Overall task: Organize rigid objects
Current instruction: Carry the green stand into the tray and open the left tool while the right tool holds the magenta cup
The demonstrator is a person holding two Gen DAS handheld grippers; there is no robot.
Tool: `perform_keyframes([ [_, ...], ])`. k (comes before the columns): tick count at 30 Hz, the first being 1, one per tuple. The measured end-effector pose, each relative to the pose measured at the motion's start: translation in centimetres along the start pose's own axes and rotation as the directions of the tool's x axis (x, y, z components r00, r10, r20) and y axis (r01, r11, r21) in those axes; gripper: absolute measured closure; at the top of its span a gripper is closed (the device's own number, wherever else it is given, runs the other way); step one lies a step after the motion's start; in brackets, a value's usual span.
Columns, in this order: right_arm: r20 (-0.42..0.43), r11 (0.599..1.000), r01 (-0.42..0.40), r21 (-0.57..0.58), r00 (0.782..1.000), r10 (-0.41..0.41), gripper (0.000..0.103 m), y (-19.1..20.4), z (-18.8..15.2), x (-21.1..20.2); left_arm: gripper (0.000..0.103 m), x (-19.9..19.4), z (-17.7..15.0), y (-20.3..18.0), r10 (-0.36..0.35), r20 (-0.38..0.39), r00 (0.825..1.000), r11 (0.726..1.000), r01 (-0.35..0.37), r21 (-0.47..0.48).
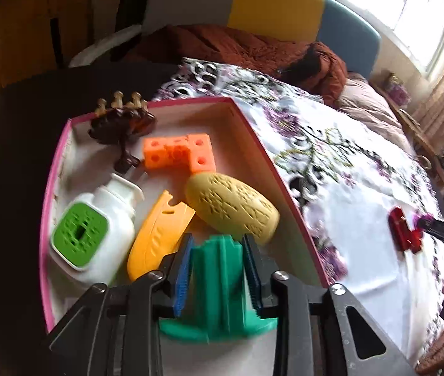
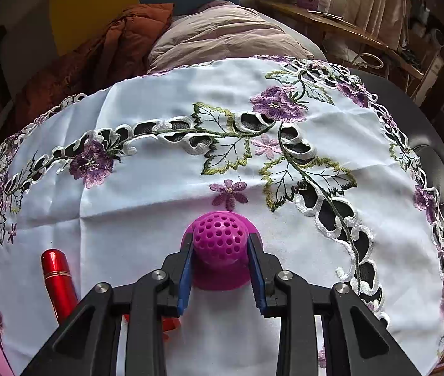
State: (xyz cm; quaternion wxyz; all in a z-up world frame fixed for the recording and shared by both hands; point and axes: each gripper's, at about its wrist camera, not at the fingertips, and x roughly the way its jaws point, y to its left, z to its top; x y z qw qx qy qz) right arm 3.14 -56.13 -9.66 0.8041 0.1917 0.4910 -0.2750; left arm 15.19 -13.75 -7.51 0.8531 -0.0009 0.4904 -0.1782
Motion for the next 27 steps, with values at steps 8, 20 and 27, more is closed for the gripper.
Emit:
perform_keyframes([
  [8,-0.001,1.000,0.009,-0.006,1.000,-0.009,0.071,0.1,0.0,0.1,0.062,-2.9,-0.8,0.2,0.034,0.070,0.997,0.999,-0.036,0.015],
  [20,0.005,1.000,0.016,-0.016,1.000,-0.016,0.071,0.1,-0.2,-0.1,0.062,-9.1,-4.6,1.2,0.109,0.166,0.980,0.994,-0.110,-0.004],
  [27,0.009,0.999,0.017,-0.033,1.000,-0.017,0.071,0.4,-0.3,-0.1,0.062,-11.0,-5.9,2.0,0.111,0.183,0.977,0.994,-0.109,-0.022],
])
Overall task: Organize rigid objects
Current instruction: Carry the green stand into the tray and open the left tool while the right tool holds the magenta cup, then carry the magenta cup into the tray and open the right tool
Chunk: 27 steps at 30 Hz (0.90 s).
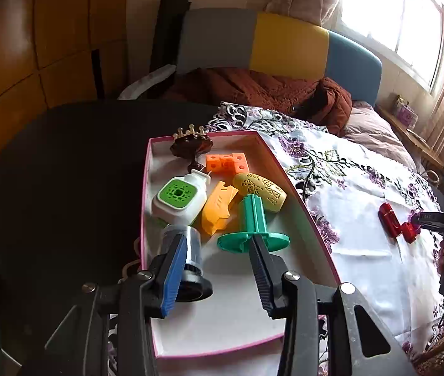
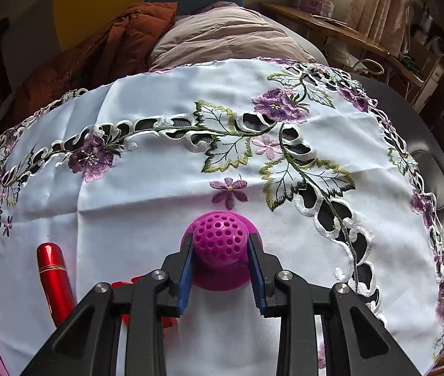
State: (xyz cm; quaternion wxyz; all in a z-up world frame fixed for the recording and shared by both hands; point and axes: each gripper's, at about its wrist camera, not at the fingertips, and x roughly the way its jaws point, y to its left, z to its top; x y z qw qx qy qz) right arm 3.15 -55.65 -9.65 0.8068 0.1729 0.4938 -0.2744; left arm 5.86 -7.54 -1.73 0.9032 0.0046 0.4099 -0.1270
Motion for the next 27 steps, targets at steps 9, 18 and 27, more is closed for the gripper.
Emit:
perform_keyframes([
  [9,-0.004,1.000,0.001,-0.005,1.000,-0.001,0.071,0.0,-0.1,0.0,0.062,-0.5,-1.2,1.1,0.011,-0.012,1.000,1.000,-0.011,-0.020],
  [18,-0.009,1.000,0.019,-0.018,1.000,-0.020,0.071,0.2,-0.1,-0.1,0.062,-0.2,-3.1,1.5,0.026,-0.039,0.999,1.000,-0.026,-0.013],
  [27,0.022,0.998,-0.040,-0.049,0.999,0.041,0.071,1.2,-0.3,-1.1,0.062,-0.5,-3.5,1.6,-0.001,-0.031,1.000,1.000,0.000,-0.023],
])
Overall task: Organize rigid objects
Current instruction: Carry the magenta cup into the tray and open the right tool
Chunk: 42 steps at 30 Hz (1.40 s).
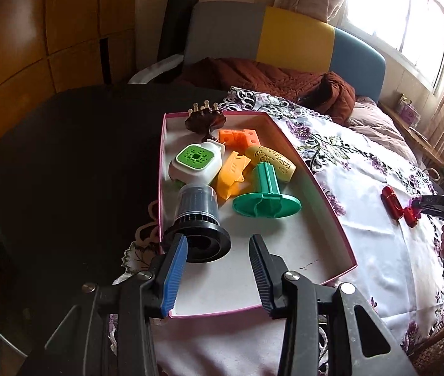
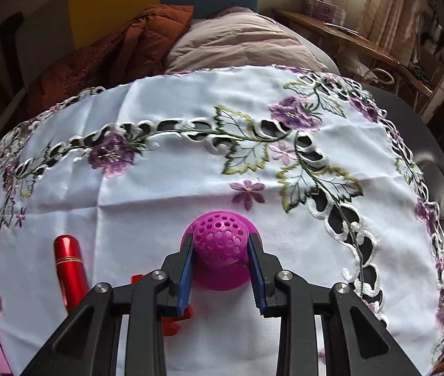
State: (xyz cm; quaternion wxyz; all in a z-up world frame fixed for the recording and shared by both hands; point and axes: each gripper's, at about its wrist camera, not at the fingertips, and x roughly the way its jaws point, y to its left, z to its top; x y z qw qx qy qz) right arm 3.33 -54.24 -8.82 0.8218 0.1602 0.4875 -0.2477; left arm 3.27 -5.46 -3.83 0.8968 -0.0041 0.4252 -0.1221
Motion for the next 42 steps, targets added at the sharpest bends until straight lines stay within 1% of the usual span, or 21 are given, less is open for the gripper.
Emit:
perform_keyframes([
  [3,-0.040,0.999,0.043,-0.019,0.998,-0.043,0.071,0.1,-0.5,0.8,0.062,0.1,0.0,0.2,-0.007,-0.008,1.000,1.000,0.007,-0.005],
  [7,-0.045,0.999,0.036,0.019,0.998,-0.035,0.071,-0.3,-0.6,0.4,0.062,0.2,0.0,0.7,-0.015,-0.017,1.000,1.000,0.015,-0.010],
  [12,-0.011,1.000,0.013,-0.001,1.000,-0.013,0.071,0.8,-0.8,-1.6,0.062,0.3,-0.2,1.8,-0.017,-0.020,1.000,0.999,0.016,-0.033],
  [15,0.011,0.999,0.002,-0.037,1.000,-0.002,0.071,2.1,-1.2,-2.9,0.062,0.3,-0.3,2.3,-0.017,-0.020,1.000,0.999,0.016,-0.045],
  [21,0.033,0.994,-0.061,-0.096,0.997,0.065,0.071,4.9,-2.5,-4.9,0.062,0.4,-0.5,2.9,-0.025,-0.019,1.000,0.998,0.024,-0.066],
  [24,0.030,0.993,-0.100,-0.069,0.994,0.102,0.071,5.0,-3.3,-5.7,0.062,0.2,-0.5,3.2,-0.034,-0.009,0.999,0.997,0.033,-0.070],
  [27,0.038,0.992,-0.122,-0.021,0.992,0.123,0.071,4.2,-3.7,-6.9,0.062,0.1,-0.6,3.5,-0.041,-0.008,0.999,0.996,0.041,-0.074],
  [31,0.085,0.984,-0.155,0.087,0.985,0.148,0.071,1.8,-3.9,-9.1,0.062,0.2,-0.6,4.0,-0.044,-0.011,0.999,0.995,0.043,-0.093],
  [33,0.109,0.980,-0.169,0.110,0.982,0.157,0.071,1.2,-3.9,-10.1,0.062,0.2,-0.7,4.1,-0.043,-0.009,0.999,0.994,0.042,-0.096],
  [35,0.120,0.978,-0.188,0.093,0.977,0.177,0.071,1.6,-3.8,-10.9,0.062,0.2,-0.7,4.2,-0.040,-0.006,0.999,0.995,0.039,-0.096],
  [37,0.118,0.977,-0.209,0.034,0.972,0.204,0.071,3.3,-4.0,-11.5,0.062,0.2,-0.7,4.2,-0.034,-0.005,0.999,0.995,0.033,-0.094],
  [39,0.110,0.969,-0.245,-0.031,0.963,0.247,0.071,5.6,-4.6,-11.8,0.062,0.1,-0.7,4.2,-0.027,-0.005,1.000,0.995,0.026,-0.091],
  [42,0.077,0.936,-0.320,-0.146,0.940,0.334,0.071,10.4,-6.0,-12.3,0.062,-0.2,-0.6,4.3,-0.010,0.007,1.000,0.996,0.011,-0.084],
])
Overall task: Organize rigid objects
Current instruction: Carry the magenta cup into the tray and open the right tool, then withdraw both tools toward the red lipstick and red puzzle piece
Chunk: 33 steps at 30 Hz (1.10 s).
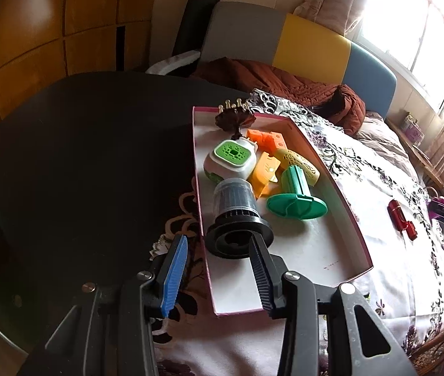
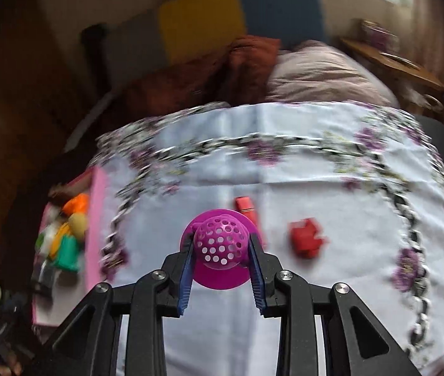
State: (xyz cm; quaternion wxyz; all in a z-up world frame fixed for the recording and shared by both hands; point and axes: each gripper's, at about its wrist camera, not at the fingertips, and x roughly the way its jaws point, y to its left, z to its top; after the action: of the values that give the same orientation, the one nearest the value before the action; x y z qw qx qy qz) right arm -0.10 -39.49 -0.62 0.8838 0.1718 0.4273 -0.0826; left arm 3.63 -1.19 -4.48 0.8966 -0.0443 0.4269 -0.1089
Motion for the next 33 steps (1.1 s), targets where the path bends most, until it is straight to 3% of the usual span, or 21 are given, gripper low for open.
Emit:
perform_keyframes([
  [4,-0.049,0.978,-0.133,-0.160,0.991,0.127,0.071,7.6,-1.7,1.3,0.062,-0.8,0.2,0.4,0.027,0.027,0.999,1.000,-0.027,0.006],
  [8,-0.121,0.928,-0.239,-0.286,0.970,0.212,0.071,14.3,-2.8,2.7,0.062,-1.3,0.2,0.8,0.043,0.038,0.998,0.999,-0.044,0.009],
  [10,-0.184,0.895,-0.266,-0.358,0.960,0.212,0.071,17.5,-3.7,4.0,0.062,-1.3,0.2,1.1,0.050,0.038,0.998,0.999,-0.051,0.004],
  [15,-0.334,0.834,-0.276,-0.477,0.935,0.119,0.071,23.4,-6.8,8.7,0.062,-1.2,0.2,1.9,0.056,0.033,0.998,0.998,-0.055,-0.017],
  [21,-0.325,0.831,-0.263,-0.491,0.940,0.105,0.071,26.6,-8.0,10.9,0.062,-0.9,0.1,2.3,0.058,0.026,0.998,0.998,-0.057,-0.028],
  [24,-0.332,0.843,-0.290,-0.454,0.933,0.142,0.070,26.3,-7.9,10.9,0.062,-0.9,0.0,2.4,0.063,0.025,0.998,0.997,-0.062,-0.036],
  [28,-0.335,0.862,-0.319,-0.393,0.923,0.189,0.047,25.2,-7.5,10.8,0.062,-0.8,-0.1,2.4,0.070,0.021,0.997,0.997,-0.069,-0.043],
  [33,-0.295,0.868,-0.351,-0.352,0.921,0.253,0.038,23.3,-6.9,9.2,0.062,-1.0,-0.1,2.2,0.076,0.027,0.997,0.996,-0.075,-0.042],
])
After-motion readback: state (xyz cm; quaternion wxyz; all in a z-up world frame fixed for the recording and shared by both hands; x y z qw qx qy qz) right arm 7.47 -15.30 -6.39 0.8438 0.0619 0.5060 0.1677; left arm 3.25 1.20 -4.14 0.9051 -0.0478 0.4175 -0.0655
